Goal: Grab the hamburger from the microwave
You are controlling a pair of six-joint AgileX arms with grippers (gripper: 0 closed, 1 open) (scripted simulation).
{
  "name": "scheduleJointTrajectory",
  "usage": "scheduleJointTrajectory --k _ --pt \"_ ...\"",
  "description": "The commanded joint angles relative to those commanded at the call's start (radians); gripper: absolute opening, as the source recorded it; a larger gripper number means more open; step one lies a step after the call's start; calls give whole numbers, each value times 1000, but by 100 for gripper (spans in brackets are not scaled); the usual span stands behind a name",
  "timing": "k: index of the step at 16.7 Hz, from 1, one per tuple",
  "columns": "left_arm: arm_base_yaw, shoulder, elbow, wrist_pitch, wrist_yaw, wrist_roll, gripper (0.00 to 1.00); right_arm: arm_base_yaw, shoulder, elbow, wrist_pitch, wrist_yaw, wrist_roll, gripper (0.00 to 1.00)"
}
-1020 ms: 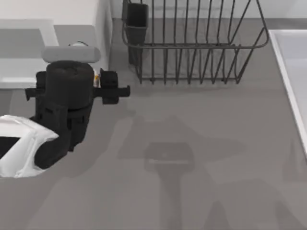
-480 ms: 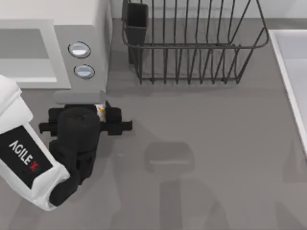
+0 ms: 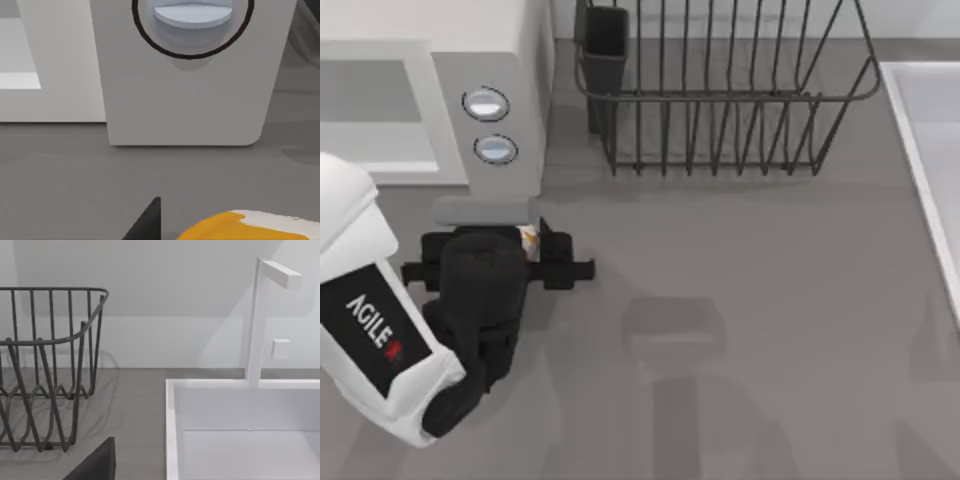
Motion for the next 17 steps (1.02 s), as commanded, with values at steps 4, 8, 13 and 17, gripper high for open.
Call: scheduleJointTrajectory --k 4,8,13,17 --pt "0 0 0 0 0 0 45 0 0 0 0 0 0 100" --pt "0 0 0 0 0 0 75 0 0 0 0 0 0 100" --pt "0 0 0 0 0 0 100 0 0 0 0 0 0 100" --pt "0 0 0 0 0 0 100 0 0 0 0 0 0 100"
